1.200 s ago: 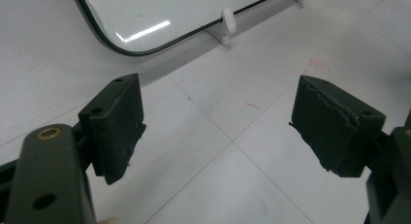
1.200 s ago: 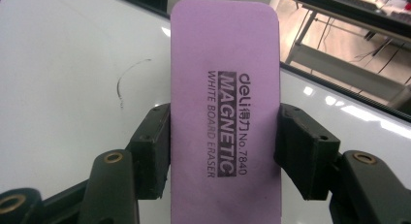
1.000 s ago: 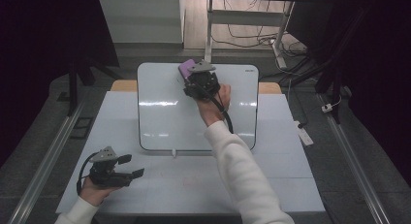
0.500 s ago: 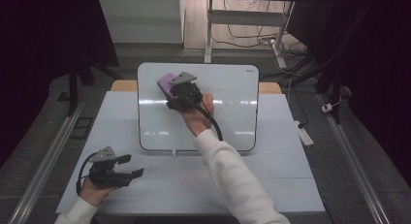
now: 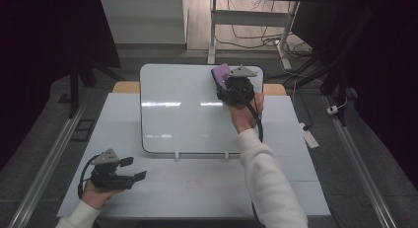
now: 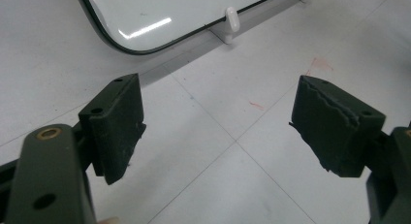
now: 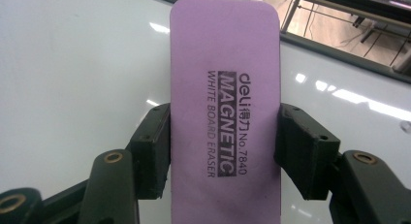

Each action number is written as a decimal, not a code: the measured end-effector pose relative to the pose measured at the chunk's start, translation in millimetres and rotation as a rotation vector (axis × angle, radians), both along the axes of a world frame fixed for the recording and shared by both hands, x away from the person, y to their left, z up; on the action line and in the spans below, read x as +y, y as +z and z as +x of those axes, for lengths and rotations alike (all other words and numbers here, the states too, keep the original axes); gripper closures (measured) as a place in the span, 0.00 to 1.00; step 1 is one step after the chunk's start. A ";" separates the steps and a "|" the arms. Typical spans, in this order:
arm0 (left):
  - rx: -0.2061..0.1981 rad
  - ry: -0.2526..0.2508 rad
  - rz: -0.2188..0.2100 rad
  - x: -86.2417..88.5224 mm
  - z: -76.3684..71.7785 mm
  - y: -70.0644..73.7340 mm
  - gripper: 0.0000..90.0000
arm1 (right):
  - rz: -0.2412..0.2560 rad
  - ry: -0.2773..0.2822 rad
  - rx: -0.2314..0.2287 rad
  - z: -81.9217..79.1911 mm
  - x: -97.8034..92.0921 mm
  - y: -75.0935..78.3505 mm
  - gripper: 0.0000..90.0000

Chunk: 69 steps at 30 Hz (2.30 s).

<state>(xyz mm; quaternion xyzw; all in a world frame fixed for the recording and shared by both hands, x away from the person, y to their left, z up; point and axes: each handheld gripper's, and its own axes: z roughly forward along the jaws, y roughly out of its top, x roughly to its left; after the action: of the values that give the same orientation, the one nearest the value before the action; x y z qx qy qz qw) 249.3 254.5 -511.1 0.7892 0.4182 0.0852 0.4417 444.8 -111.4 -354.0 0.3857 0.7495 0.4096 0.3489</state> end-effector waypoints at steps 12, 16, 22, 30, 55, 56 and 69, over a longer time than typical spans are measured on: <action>-0.001 0.000 0.011 -1.7 0.5 -0.7 0.23 | -0.051 0.115 0.001 -6.2 67.3 -10.6 0.45; -0.002 -0.002 0.009 -0.7 0.2 -0.6 0.23 | -0.063 0.179 0.016 -8.7 97.8 -12.6 0.45; -0.001 0.001 0.003 1.4 0.3 -1.3 0.23 | -0.069 0.243 0.042 -15.4 106.4 -19.2 0.45; 0.000 0.001 0.005 0.0 0.3 -0.9 0.23 | -0.012 0.135 0.046 -17.3 36.7 -18.0 0.45; -0.037 -0.040 -0.015 -7.5 4.7 10.1 0.24 | 0.067 0.325 0.104 -140.3 -85.8 -81.4 0.45; -0.039 -0.044 -0.018 -8.1 4.8 10.8 0.24 | 0.063 0.339 0.112 -143.6 -88.5 -83.5 0.45; -0.099 -0.136 0.002 -37.9 9.5 31.6 0.22 | 0.032 0.437 0.166 -155.2 -86.5 -103.0 0.45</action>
<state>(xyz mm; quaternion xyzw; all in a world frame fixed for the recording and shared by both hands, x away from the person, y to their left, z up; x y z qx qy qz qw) 258.7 216.6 -479.5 0.8111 0.3410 0.0945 0.4658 289.6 -198.0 -457.0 0.2519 0.8348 0.4542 0.1829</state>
